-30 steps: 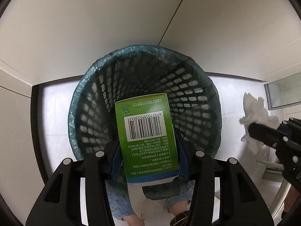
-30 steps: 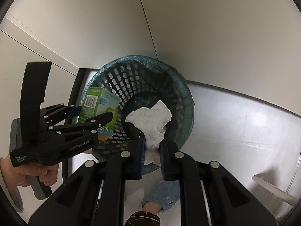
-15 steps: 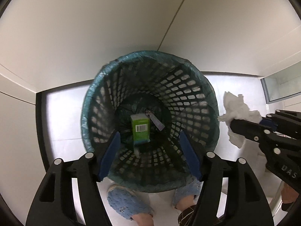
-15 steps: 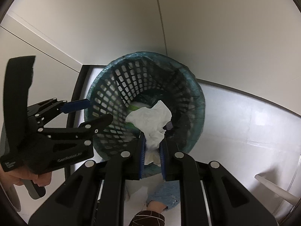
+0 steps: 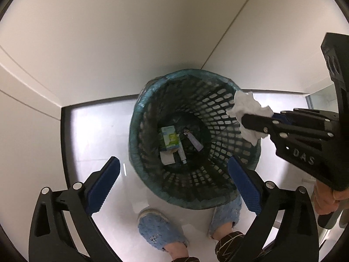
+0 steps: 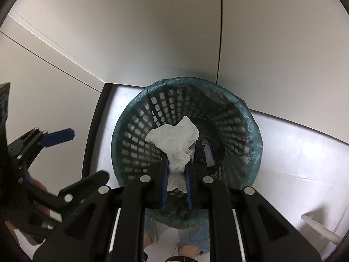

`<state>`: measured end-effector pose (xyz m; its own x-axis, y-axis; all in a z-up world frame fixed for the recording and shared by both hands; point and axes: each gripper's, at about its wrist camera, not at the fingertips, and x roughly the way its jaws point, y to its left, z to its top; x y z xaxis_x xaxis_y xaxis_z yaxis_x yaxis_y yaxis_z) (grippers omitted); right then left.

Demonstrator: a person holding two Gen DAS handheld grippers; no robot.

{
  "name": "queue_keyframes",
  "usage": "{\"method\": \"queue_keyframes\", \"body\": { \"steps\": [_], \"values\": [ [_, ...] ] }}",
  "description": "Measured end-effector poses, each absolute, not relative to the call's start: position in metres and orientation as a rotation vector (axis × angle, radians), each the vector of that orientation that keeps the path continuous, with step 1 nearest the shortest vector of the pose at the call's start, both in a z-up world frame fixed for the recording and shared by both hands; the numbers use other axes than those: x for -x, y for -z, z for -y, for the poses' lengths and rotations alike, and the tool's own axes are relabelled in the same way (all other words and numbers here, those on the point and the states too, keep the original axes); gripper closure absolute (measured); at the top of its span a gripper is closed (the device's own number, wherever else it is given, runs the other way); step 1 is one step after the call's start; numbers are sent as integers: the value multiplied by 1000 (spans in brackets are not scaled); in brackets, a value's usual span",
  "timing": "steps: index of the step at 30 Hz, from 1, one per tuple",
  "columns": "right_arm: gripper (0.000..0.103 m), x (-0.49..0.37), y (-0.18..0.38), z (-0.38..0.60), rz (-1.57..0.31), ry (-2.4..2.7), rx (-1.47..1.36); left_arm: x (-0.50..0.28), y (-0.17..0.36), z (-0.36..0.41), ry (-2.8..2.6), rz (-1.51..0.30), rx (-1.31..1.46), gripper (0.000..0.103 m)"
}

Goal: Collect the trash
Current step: 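Open left tool to drop the green box while right tool drops the tissue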

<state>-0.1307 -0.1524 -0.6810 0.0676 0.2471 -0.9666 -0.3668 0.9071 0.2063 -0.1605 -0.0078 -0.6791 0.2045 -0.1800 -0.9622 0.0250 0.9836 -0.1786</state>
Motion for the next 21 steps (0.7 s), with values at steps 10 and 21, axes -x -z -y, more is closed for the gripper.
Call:
{"method": "queue_keyframes", "body": {
  "steps": [10, 21],
  "values": [
    [89, 126, 704, 138, -1475, -452, 105, 161, 684, -8, 110, -1381, 144, 6],
    [72, 125, 706, 137, -1486, -439, 112, 158, 687, -13, 93, -1389, 135, 6]
  ]
}}
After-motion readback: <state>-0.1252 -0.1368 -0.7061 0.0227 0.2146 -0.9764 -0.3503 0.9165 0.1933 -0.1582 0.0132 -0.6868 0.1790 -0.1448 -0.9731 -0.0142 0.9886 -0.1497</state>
